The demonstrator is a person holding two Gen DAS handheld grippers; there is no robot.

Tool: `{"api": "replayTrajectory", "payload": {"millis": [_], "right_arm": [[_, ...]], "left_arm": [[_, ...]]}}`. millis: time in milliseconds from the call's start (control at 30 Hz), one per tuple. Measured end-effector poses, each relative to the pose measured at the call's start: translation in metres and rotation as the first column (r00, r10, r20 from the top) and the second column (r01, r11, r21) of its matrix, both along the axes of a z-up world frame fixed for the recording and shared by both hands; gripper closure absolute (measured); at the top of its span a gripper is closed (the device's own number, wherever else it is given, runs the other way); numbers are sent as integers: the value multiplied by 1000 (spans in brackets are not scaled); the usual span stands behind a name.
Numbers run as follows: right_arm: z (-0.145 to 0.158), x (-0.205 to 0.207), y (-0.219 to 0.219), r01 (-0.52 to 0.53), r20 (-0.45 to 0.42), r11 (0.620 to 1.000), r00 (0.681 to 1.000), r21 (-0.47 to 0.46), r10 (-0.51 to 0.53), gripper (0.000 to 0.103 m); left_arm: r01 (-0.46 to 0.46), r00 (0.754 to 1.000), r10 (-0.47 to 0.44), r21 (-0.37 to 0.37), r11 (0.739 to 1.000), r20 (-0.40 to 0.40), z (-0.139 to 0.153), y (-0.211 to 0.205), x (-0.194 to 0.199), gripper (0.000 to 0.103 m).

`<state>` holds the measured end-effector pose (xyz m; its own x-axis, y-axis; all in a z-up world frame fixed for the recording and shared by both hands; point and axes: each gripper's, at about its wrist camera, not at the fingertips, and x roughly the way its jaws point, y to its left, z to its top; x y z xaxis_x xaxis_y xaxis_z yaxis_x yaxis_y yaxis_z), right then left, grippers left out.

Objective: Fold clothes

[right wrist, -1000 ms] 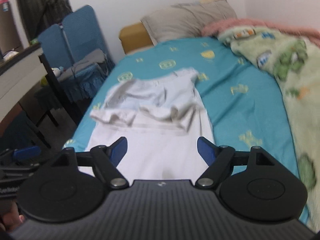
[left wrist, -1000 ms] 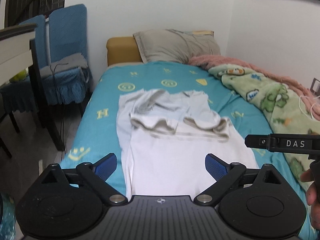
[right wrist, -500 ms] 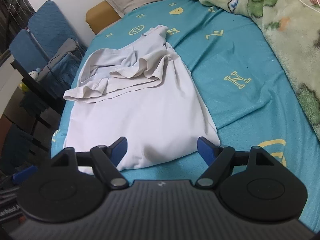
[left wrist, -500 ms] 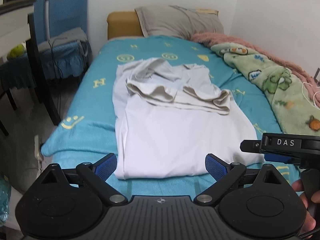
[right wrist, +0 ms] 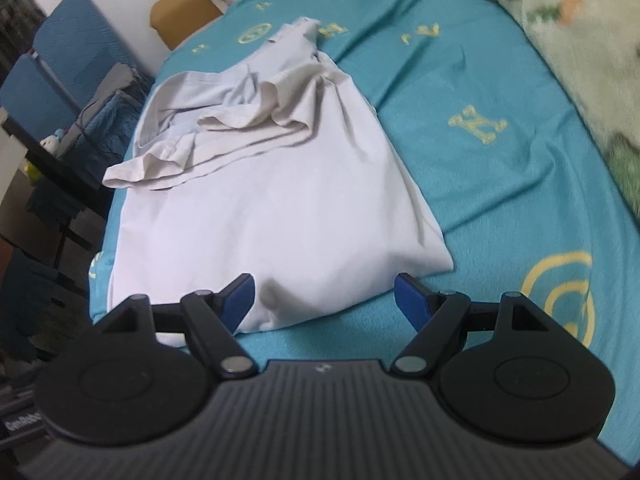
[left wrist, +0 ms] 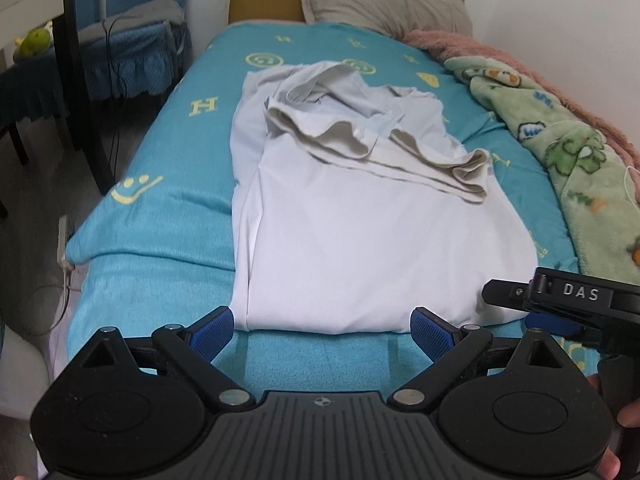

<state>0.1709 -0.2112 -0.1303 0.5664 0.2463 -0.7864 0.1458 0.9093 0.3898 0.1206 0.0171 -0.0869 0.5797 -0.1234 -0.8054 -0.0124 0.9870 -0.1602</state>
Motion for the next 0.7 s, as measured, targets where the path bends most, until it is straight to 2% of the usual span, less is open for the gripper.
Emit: {"api": "replayTrajectory", "payload": {"millis": [100, 200, 267, 333, 433, 500, 567, 600, 700], "right_arm": [[-9, 2, -8, 52, -54, 993, 997, 101, -47, 25], [-15, 4, -21, 135, -67, 969, 990, 207, -124, 23], [-18, 6, -32, 198, -73, 940, 980, 279, -185, 23], [-23, 8, -43, 268, -90, 901, 963, 341, -253, 28], [-28, 9, -57, 350, -130, 843, 936, 409, -326, 44], [-31, 10, -60, 370, -144, 832, 929, 412, -342, 69], [-29, 9, -61, 369, -134, 825, 928, 428, -347, 79], [-26, 7, -61, 360, -118, 822, 931, 442, -345, 83], [-16, 4, -61, 331, -72, 812, 938, 480, -340, 88]], "left_arm": [[-25, 999, 24, -63, 998, -24, -1, 7, 4, 7], [-54, 998, 46, -191, 980, -43, 0, 17, 8, 7], [-64, 997, 46, -305, 950, -64, -3, 22, 10, 7], [-70, 995, 35, -423, 904, -90, -8, 26, 13, 7], [-62, 991, -19, -569, 820, -136, -23, 24, 19, 7], [-75, 984, -48, -641, 764, -173, -37, 19, 23, 7], [-92, 976, -67, -674, 733, -205, -49, 14, 27, 8], [-102, 974, -65, -680, 726, -215, -54, 13, 30, 8], [-133, 968, -60, -697, 705, -245, -68, 9, 39, 8]]}}
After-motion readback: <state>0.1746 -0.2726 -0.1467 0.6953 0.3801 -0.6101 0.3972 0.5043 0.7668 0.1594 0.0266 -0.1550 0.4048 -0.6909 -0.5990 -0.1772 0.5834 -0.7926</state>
